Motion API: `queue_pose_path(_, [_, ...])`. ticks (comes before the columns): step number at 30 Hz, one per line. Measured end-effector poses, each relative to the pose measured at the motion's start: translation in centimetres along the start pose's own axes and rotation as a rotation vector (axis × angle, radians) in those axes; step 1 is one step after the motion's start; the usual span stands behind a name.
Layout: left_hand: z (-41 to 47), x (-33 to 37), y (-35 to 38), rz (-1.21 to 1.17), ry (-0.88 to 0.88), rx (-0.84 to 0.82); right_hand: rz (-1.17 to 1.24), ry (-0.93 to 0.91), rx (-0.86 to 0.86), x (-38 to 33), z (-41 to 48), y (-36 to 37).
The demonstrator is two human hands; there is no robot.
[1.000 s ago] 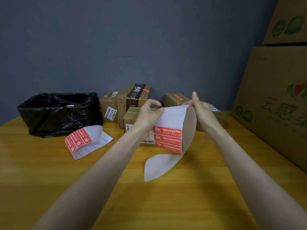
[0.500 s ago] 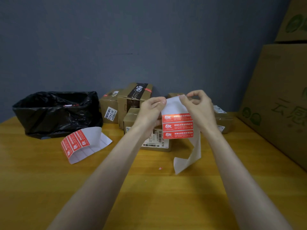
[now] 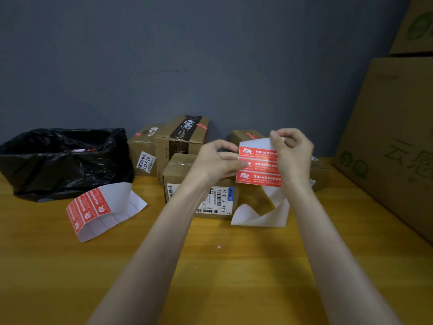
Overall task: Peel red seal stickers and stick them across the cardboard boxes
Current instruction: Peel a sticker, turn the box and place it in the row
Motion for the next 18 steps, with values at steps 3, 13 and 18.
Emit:
queue_pose_path(3, [-0.1,0.2,0.0,0.026,0.038,0.026,-0.107,0.004,-0.041,0.4,0.6,0.3])
queue_pose_path(13, [-0.2,-0.1,-0.6,0.031,0.084,0.105,-0.280,-0.117,-0.279,-3.3,-0.8,2.6])
queue_pose_path(18, [-0.5,0.0,-0.8,-0.005,0.104,0.119,-0.423,-0.167,-0.383,-3.5,-1.8,4.6])
Point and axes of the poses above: each hand's wrist, its own z-axis towards the middle knuckle, its own y-axis out of the palm, x = y × z, the point moved 10 cm from there along z, towards the middle knuckle, and after that the axes turned 6 degrees about y, right-handed, at the moved point
